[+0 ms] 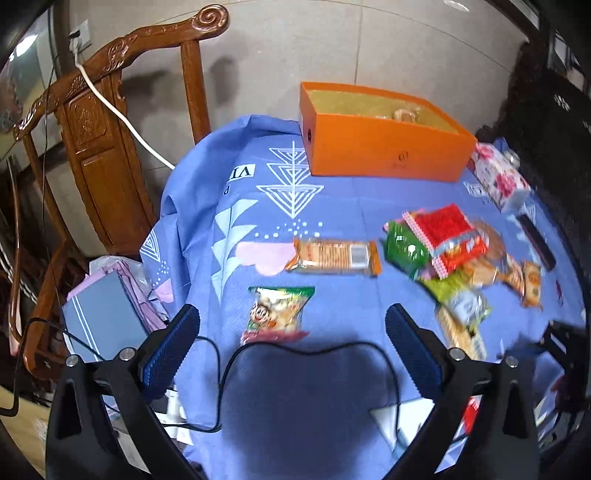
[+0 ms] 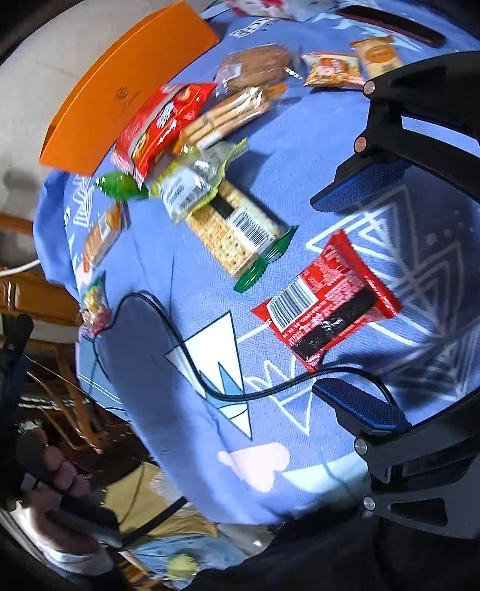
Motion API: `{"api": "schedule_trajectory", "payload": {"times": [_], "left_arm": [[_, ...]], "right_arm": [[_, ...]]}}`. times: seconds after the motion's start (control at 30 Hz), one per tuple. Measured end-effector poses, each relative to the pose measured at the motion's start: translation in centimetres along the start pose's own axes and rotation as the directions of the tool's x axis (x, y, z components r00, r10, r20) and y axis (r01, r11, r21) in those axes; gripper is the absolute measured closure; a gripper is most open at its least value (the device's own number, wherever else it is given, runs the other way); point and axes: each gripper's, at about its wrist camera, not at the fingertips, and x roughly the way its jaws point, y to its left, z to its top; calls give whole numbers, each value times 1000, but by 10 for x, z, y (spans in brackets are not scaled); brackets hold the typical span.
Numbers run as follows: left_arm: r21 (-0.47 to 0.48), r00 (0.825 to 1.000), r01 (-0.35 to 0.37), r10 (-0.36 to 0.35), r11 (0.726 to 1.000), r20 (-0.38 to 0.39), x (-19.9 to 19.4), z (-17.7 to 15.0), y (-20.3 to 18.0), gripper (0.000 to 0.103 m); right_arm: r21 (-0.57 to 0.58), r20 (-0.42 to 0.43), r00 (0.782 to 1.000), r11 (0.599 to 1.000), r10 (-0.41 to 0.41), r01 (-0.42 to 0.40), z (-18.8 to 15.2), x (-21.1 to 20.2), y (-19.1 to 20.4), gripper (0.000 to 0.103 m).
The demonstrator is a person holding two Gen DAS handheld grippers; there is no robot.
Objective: Organize snacks
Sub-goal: 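Move both tools back over the remaining snacks, then grasp the red wafer bar with the right tool while the left tool grasps the green cartoon snack bag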
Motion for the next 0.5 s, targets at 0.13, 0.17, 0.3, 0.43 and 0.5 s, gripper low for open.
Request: {"api": "schedule_trajectory", "payload": {"times": [0.13,0.17,0.3,0.43,0.5], "left_arm": [[-1,1000,-2,1,1000,-17,2,-7,6,4],[-5,1000,-1,1,1000,-23,3,-9,8,4],[-15,999,9,-10,1000,-44,12,-12,12,4],[5,998,18,-17,1000,-54,22,-15,7,4],[8,998,21,-21,1000,-60,29,-15,7,4]], "right_arm": [[-3,-22,1000,1000,9,-9,3,16,4,29],[7,-22,1000,1000,17,-17,5,19,4,38],[10,-39,999,1000,15,-14,3,26,0,54],[65,-37,999,998,0,2,-5,25,-4,56],[120,-41,999,993,-10,15,-9,21,-11,56]]}}
